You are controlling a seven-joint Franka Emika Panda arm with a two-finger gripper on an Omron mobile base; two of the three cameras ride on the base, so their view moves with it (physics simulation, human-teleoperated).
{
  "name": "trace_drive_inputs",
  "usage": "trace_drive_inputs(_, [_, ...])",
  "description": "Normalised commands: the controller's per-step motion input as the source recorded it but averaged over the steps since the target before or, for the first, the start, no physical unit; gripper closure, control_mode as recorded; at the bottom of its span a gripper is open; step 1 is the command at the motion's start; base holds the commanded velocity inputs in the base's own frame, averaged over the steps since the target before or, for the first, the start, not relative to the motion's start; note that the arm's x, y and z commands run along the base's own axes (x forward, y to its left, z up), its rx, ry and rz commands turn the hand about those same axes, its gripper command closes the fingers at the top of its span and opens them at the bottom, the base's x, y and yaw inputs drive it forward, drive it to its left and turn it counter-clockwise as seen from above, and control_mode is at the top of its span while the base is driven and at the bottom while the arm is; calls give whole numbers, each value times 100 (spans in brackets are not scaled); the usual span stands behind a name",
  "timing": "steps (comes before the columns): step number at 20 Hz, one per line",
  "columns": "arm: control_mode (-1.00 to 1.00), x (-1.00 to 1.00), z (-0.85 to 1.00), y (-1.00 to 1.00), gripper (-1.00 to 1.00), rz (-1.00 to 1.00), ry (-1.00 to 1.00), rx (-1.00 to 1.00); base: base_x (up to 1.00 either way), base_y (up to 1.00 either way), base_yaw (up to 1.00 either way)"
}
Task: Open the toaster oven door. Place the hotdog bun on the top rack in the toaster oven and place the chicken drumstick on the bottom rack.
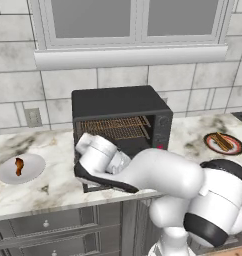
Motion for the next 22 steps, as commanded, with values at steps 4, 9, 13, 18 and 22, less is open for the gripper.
trace_drive_inputs(4, [-100,8,100,17,-100,5,8,0,0,0,0])
trace_drive_inputs(9, [-100,29,34,2,-100,14,7,-3,0,0,0])
trace_drive_inputs(13, [-100,33,-30,-6,-100,41,6,-9,0,0,0])
trace_drive_inputs(18, [-100,32,3,-13,-100,55,-7,7,0,0,0])
trace_drive_inputs(22, [-100,52,10,-54,-100,44,-5,18,0,0,0])
